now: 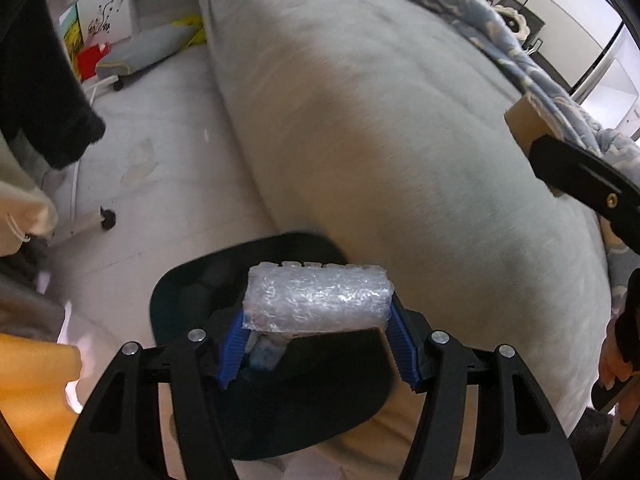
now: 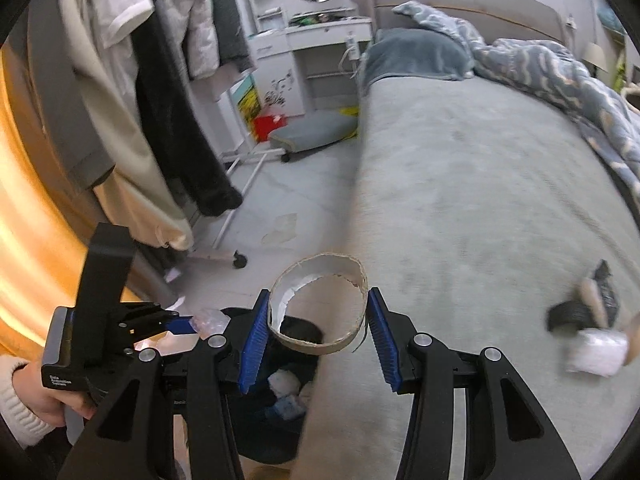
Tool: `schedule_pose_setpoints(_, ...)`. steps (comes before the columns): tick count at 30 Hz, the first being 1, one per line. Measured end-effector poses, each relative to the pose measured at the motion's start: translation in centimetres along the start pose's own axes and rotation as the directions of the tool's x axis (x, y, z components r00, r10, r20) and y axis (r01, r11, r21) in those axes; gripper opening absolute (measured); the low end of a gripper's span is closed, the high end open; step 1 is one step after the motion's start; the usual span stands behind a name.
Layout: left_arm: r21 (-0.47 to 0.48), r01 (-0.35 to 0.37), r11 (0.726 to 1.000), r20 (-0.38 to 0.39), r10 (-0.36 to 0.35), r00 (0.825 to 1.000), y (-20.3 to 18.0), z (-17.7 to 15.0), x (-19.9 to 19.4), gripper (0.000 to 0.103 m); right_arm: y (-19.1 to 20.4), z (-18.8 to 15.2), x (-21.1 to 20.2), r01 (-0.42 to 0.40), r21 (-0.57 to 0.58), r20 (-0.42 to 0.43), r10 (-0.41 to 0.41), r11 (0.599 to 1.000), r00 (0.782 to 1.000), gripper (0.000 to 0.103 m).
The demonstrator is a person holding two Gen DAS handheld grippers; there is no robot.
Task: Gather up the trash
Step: 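Carry the bubble-wrap roll and cardboard ring in both tools over the bin, then open the left tool to drop the bubble wrap while the right tool drops the ring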
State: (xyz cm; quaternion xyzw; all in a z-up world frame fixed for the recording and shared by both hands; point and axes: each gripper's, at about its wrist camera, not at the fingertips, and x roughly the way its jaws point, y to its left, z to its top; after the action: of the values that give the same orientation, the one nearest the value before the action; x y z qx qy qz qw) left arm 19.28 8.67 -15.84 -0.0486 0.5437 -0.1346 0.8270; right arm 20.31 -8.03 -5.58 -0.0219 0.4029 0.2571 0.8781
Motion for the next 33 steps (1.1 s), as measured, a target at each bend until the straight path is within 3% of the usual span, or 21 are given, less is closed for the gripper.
schedule_pose_setpoints(9,-0.006,-0.030,1.000,-0.122,0.029,0.992,3.3,-2.4,1.9,0.064,3.2,0.1,3.6,-0.024,-0.036,-0.068,0.021,0.999,0.997,0.049)
schedule_pose_setpoints(18,0.008,-0.040,0.999,-0.189,0.041,0.981,6.0,-4.5,2.5,0.077,5.4,0.0,6.9,-0.043,-0.064,-0.133,0.034,0.997,0.990,0.049)
schedule_pose_setpoints(23,-0.012,-0.036,0.999,-0.159,0.034,0.987,7.7,-4.6,1.2,0.079,6.2,-0.7,8.8,-0.041,-0.081,-0.186,0.026,0.996,0.982,0.049)
schedule_pose_setpoints(33,-0.033,-0.049,0.998,0.020,0.050,0.999,10.4,-3.5,-2.7,0.080,8.0,-2.1,12.3,-0.035,-0.133,-0.288,-0.005,0.990,0.958,0.049)
